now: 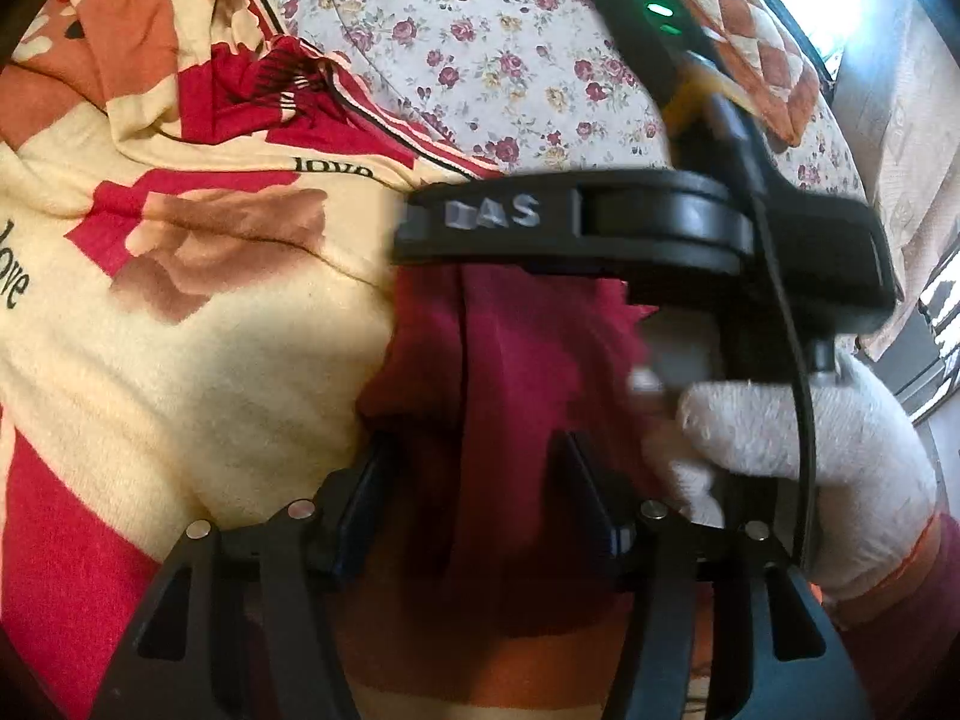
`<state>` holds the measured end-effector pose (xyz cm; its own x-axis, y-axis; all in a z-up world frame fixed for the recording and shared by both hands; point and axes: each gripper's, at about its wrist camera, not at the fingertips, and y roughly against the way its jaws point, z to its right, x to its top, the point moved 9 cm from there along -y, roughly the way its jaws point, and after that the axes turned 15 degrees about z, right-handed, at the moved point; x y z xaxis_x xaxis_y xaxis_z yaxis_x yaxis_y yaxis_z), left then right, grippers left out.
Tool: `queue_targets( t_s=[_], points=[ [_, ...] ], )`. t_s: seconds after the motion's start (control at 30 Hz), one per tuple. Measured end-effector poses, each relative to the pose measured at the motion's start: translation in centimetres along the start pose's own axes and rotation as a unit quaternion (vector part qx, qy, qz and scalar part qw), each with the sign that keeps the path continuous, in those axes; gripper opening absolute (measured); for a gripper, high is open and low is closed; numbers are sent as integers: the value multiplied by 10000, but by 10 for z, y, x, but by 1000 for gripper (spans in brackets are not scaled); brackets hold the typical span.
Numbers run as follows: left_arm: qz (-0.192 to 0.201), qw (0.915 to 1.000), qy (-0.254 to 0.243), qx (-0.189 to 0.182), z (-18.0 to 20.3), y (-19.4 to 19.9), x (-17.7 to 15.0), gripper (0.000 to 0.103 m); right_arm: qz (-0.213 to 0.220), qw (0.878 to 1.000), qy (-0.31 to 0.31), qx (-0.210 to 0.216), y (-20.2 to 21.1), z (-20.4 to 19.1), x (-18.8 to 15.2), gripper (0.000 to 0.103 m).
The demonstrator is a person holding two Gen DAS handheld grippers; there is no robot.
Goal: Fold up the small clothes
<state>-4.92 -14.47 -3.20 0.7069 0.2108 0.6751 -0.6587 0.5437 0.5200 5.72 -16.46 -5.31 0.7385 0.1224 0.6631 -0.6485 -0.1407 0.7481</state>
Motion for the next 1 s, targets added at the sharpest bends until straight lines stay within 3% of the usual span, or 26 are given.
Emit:
queue_targets(
  t_s=[0.07,0.1,0.17,0.27,0.33,0.37,0.47,0.5,0.7,0.73,0.77,0.83,1.0],
  points=[
    [24,10000,-29,27,0,1,0,38,198,9993,-158,278,9,5,3,31],
    [28,10000,-47,44,1,0,1,38,207,9971,-445,585,14,9,2,27],
    [36,9998,-134,121,3,-2,2,38,312,9940,-718,769,23,20,3,20],
    [-12,9996,-242,142,9,-6,4,37,496,9901,-942,914,41,33,4,17],
    [-83,9998,-184,-70,17,-8,6,37,579,9889,-985,954,50,39,2,17],
    [-93,9997,-138,-166,21,-8,7,31,598,9884,-1010,965,53,42,2,17],
    [-71,9996,-186,-216,29,-7,9,4,641,9876,-1051,976,57,45,1,17],
    [-20,9995,-209,-221,30,-6,11,0,658,9874,-1070,966,59,47,1,17],
    [233,9981,-317,-475,47,8,19,0,709,9803,-1498,1077,71,58,3,22],
    [262,9977,-386,-482,51,10,19,0,711,9784,-1590,1109,73,60,4,30],
    [294,9973,-449,-508,56,12,19,0,714,9776,-1647,1101,73,61,6,47],
    [316,9969,-486,-541,59,10,22,0,676,9756,-1775,1099,73,63,11,69],
    [348,9961,-604,-538,66,9,24,0,377,9796,-1658,1076,61,52,21,71]
  ],
)
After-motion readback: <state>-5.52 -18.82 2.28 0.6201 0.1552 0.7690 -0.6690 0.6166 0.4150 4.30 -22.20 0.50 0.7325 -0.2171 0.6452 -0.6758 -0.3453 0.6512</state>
